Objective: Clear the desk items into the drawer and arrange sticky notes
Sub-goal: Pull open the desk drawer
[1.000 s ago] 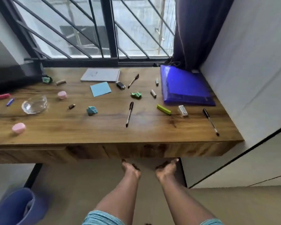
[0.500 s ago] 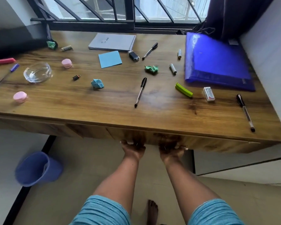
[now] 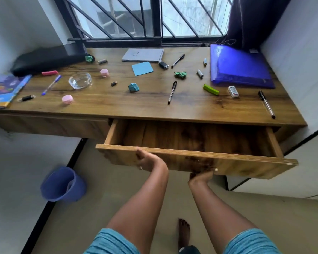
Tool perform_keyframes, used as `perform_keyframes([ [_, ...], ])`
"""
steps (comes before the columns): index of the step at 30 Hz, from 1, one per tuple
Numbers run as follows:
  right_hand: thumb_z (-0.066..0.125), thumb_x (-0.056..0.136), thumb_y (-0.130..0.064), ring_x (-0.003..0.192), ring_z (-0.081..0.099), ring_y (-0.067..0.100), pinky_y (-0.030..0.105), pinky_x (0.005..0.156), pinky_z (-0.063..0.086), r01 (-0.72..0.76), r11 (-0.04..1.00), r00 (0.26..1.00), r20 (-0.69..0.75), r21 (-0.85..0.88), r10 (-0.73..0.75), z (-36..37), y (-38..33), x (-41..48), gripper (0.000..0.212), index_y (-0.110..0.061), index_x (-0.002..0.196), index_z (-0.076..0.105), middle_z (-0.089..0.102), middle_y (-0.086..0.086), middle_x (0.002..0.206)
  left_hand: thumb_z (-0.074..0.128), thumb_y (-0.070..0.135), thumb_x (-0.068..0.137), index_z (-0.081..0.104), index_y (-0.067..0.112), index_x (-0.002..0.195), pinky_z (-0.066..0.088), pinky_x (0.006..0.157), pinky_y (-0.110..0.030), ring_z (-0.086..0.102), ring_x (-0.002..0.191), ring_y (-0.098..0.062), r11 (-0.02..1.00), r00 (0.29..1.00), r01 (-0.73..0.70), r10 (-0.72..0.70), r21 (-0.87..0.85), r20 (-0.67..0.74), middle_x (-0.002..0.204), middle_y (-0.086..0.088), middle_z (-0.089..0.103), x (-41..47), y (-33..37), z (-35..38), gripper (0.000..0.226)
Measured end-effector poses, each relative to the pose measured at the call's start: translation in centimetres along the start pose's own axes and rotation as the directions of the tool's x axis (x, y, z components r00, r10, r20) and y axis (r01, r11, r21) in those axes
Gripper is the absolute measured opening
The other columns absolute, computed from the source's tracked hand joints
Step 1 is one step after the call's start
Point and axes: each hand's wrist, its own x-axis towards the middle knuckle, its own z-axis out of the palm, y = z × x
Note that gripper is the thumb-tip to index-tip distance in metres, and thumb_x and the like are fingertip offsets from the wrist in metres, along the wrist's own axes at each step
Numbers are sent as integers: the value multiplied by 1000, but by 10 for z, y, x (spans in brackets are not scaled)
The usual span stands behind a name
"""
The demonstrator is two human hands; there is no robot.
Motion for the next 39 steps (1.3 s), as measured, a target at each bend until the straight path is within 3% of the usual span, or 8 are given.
perform_keyframes([
  [2, 27, 102, -39, 136, 35, 30, 39, 111, 29, 62, 978, 989, -121, -201, -87, -2, -1, -30, 50, -13, 145, 28, 30, 10, 152, 37, 55, 91, 9, 12, 151, 31, 112, -48, 24, 141, -35, 820, 883, -463, 459, 336, 97, 158, -12, 13, -17, 14, -19, 79],
  [4, 37, 100, -26, 138, 28, 37, 45, 108, 32, 311, 690, 885, -66, -653, -461, -7, -3, -59, 60, -7, 150, 10, 11, 16, 157, 34, 45, 91, 18, 8, 150, 25, 116, -46, 21, 144, -33, 259, 479, -845, 757, 469, 445, 158, -12, 16, -23, 16, -37, 71],
  [7, 46, 89, -10, 144, 15, 35, 46, 116, 21, 664, -310, 335, 641, -681, -691, -27, -3, -69, 66, -9, 149, 19, 15, 17, 156, 43, 30, 96, 45, 15, 140, 17, 118, -37, 34, 140, -20, -191, 275, -905, 417, 380, 866, 148, -5, 41, -24, 14, -55, 46],
  [10, 38, 94, -15, 147, 4, 26, 43, 118, 1, 601, -751, 324, 942, -276, -87, -27, -17, -78, 56, -15, 149, 23, 14, 8, 158, 43, 30, 96, 51, 13, 134, 22, 117, -33, 41, 134, -20, -275, 331, -891, 157, 363, 931, 139, -6, 52, -29, 12, -70, 42],
  [13, 33, 99, -19, 144, 20, 21, 43, 119, 6, 596, -772, 484, 866, -223, 124, -23, -19, -92, 47, -13, 145, 28, 31, 6, 152, 37, 32, 99, 60, 8, 120, 30, 112, -37, 51, 120, -28, -321, 367, -858, 166, 402, 915, 122, -15, 62, -47, 22, -70, 40],
  [20, 38, 94, -7, 102, 63, 24, 33, 90, 49, 624, -742, 483, 867, -243, 122, -33, -23, -120, 31, -9, 110, 64, 67, 10, 110, 42, 12, 95, 68, 6, 96, 55, 78, -31, 62, 92, -26, -401, 377, -813, 190, 422, 906, 97, -15, 68, -60, 13, -103, 27],
  [29, 68, 81, -24, 83, 66, 19, 32, 72, 57, 664, -632, 701, 626, -400, 340, -73, -34, -154, 16, -13, 92, 71, 68, 6, 92, 54, 28, 92, 68, 8, 105, 51, 81, -32, 61, 102, -27, -529, 430, -748, 75, 401, 900, 107, -14, 66, -88, 1, -174, 28],
  [39, 77, 74, -17, 95, 66, 22, 30, 65, 55, 682, -628, 731, 372, -375, 572, -97, -34, -184, 31, -11, 103, 70, 69, 7, 103, 42, 26, 93, 67, 5, 102, 52, 77, -33, 65, 96, -28, -463, 502, -741, 98, 486, 859, 106, -14, 67, -108, -4, -228, 33],
])
